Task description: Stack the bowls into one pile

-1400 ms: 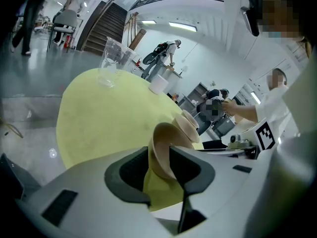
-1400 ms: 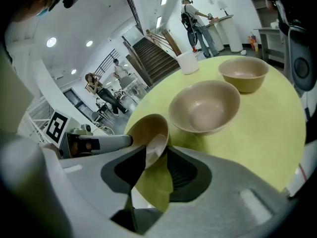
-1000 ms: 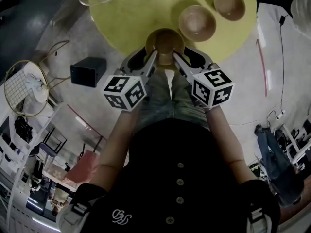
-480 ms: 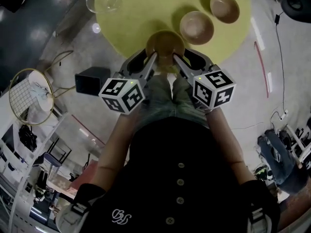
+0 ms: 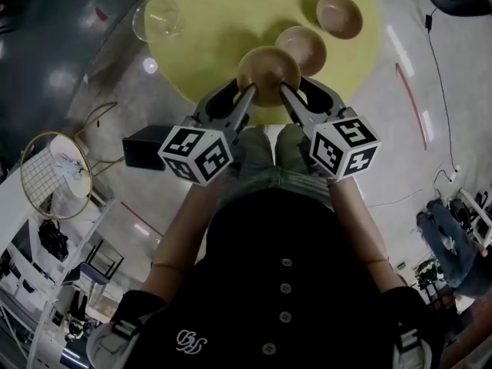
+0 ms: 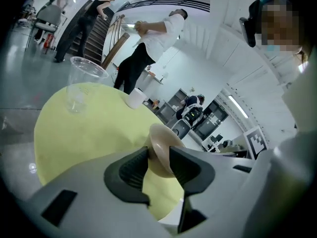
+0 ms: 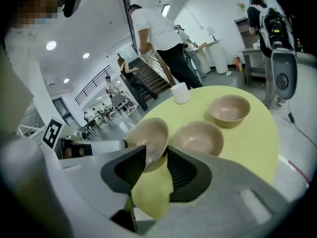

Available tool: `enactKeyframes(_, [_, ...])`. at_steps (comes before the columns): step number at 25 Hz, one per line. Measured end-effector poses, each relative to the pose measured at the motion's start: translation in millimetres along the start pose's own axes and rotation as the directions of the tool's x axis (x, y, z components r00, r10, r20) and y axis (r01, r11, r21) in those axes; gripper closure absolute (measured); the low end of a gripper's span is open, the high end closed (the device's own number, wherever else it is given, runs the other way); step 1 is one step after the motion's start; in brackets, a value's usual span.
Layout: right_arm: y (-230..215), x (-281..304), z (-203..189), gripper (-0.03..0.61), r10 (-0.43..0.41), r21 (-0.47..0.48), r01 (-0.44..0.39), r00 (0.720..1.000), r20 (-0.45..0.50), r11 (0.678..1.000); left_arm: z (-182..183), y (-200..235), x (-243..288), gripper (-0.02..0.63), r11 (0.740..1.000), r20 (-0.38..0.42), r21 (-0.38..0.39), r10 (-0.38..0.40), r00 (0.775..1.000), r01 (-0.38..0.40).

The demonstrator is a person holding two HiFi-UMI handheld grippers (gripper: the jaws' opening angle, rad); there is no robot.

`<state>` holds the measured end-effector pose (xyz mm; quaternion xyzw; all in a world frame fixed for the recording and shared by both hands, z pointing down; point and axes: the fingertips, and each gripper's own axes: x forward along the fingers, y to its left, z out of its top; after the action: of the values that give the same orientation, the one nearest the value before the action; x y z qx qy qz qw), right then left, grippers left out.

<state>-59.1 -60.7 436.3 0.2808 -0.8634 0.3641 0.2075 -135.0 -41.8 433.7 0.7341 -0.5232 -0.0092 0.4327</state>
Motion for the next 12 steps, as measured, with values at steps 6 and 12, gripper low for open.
enactKeyframes(6, [-29,-13,16,0.448,-0.024,-0.009,0.024,1.0,0.02,1.0,7,-24,28,0.477,0.999,0.009,0.023,-0.03,1.0,0.03])
enactKeyframes(12, [-54,-24,33,0.446,-0.031,-0.024,0.032,0.999,0.016,0.999,13,-44,53,0.478,0.999,0.016,0.033,-0.036,0.999,0.036])
